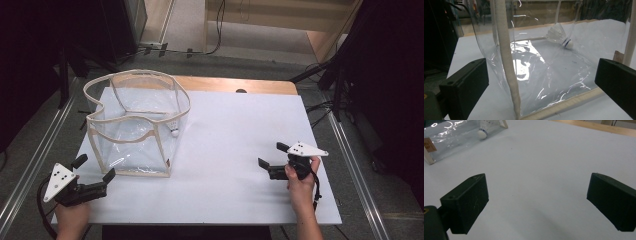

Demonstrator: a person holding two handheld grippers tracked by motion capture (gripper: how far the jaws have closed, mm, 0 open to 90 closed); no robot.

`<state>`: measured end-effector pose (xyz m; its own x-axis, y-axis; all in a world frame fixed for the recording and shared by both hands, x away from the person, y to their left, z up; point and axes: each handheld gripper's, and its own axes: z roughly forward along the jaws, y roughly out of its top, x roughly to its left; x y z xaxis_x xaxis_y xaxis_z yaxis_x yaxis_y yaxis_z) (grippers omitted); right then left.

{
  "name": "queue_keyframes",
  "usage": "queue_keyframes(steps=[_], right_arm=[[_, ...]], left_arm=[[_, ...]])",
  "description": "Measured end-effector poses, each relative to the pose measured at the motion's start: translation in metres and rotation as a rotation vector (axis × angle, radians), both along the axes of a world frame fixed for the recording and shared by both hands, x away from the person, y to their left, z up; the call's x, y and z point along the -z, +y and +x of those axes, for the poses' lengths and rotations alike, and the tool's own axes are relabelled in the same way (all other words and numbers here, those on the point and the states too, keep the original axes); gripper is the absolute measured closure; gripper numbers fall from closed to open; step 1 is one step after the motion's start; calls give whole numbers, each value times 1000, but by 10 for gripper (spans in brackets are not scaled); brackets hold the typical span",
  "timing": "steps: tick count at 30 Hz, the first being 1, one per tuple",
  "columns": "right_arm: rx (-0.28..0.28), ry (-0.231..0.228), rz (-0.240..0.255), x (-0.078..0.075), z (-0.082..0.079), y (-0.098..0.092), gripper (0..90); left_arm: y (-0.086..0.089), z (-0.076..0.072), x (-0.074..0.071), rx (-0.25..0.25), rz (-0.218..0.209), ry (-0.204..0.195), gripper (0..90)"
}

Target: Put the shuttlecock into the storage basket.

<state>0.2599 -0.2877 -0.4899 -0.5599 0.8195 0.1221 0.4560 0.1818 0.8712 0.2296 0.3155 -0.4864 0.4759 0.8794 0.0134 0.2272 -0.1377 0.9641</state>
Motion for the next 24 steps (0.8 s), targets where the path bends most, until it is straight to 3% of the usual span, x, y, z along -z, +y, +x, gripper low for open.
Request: queue_keyframes(steps=[24], right_arm=[[21, 12, -25, 8, -28, -27, 0]], left_arm=[[0, 0, 0, 1, 5, -1, 0]])
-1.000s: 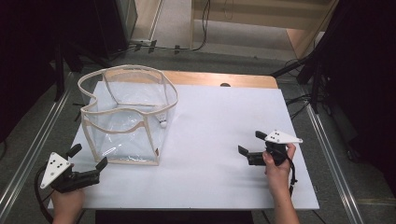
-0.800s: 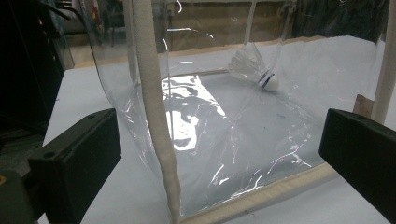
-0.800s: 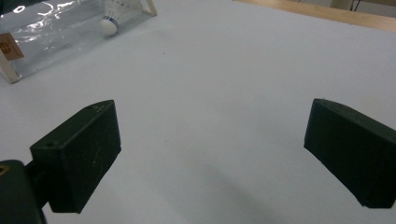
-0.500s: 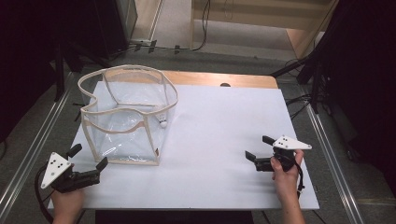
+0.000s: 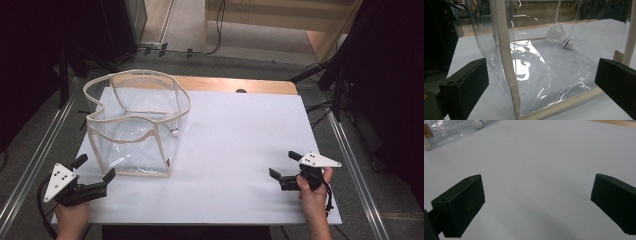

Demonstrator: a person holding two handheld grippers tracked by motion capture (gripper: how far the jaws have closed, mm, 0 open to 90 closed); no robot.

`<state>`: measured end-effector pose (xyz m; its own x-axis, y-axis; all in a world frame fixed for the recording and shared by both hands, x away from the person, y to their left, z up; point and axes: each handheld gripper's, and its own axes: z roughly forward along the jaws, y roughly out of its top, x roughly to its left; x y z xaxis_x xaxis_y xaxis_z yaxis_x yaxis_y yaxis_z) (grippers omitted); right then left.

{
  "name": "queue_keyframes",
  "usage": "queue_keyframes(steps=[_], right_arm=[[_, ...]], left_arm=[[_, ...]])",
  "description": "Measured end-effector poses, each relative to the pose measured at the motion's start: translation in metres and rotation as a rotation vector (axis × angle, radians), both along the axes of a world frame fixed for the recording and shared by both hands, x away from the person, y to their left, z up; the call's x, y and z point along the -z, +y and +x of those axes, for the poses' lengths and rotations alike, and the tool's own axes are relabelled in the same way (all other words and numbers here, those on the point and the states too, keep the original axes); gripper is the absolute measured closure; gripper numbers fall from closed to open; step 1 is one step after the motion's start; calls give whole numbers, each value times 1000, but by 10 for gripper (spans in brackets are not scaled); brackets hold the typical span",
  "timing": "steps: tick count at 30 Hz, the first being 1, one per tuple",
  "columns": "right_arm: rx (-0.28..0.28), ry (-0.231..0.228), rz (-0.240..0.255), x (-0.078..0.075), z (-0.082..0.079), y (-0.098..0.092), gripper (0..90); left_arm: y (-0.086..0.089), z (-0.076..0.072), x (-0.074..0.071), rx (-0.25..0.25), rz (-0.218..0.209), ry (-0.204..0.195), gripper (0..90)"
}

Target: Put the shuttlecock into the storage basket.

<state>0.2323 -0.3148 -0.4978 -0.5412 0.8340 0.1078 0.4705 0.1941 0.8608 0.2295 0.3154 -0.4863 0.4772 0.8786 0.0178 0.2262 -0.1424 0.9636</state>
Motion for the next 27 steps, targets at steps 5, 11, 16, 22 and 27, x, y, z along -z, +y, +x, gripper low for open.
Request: queue_keyframes(steps=[5, 11, 16, 22, 27], right_arm=[[11, -2, 3, 3, -2, -6, 0], [56, -7, 12, 8, -4, -13, 0], [84, -13, 38, 8, -7, -21, 0], [106, -10, 63, 12, -8, -30, 0], [125, -18, 52, 13, -8, -31, 0]], left_arm=[[0, 0, 0, 0, -4, 0, 0], [0, 0, 0, 2, -5, 0, 0], [2, 0, 0, 3, -18, -1, 0], [2, 0, 0, 0, -19, -3, 0], [2, 1, 0, 1, -19, -1, 0]])
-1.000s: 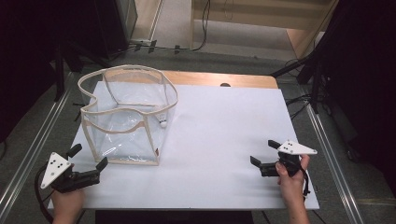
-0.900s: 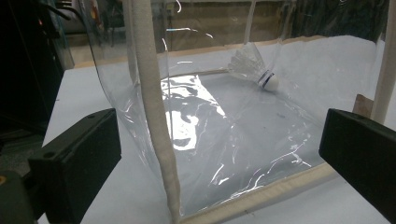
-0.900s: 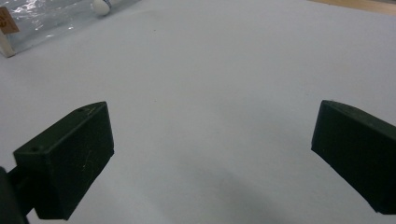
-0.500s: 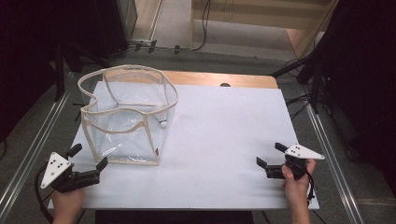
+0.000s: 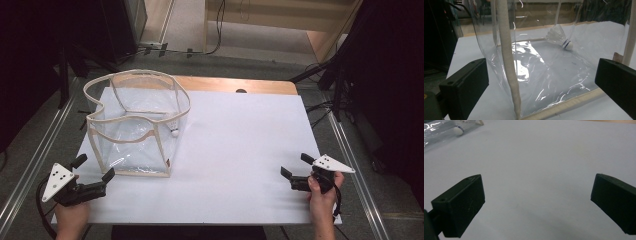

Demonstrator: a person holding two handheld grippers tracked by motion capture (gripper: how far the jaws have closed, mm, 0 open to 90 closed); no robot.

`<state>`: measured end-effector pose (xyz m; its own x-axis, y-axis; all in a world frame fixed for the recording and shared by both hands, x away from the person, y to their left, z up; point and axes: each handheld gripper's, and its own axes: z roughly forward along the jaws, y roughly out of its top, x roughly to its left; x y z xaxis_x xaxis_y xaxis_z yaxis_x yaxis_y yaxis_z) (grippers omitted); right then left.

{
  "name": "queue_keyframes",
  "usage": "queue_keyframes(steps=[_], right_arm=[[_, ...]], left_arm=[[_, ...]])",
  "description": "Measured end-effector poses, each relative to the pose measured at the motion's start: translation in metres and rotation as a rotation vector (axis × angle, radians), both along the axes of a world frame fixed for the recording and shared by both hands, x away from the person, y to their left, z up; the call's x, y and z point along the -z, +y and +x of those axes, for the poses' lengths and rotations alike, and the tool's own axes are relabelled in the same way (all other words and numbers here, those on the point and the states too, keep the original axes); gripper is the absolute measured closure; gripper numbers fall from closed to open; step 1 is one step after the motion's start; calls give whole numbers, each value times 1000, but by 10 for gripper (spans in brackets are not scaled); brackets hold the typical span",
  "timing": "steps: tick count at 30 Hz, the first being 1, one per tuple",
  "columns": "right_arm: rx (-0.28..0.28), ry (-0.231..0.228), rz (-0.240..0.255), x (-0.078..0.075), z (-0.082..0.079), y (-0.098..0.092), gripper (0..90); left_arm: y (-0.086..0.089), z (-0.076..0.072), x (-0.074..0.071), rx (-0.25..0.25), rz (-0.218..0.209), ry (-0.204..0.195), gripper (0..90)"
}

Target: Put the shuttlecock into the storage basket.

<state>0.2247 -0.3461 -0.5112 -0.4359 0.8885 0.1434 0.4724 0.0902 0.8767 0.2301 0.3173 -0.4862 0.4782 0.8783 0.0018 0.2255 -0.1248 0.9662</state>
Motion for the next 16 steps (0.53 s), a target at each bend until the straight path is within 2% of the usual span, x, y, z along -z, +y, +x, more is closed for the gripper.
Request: queue_keyframes(steps=[16], right_arm=[[6, -5, 4, 3, 0, -2, 0]], left_arm=[[1, 0, 0, -1, -3, 0, 0]])
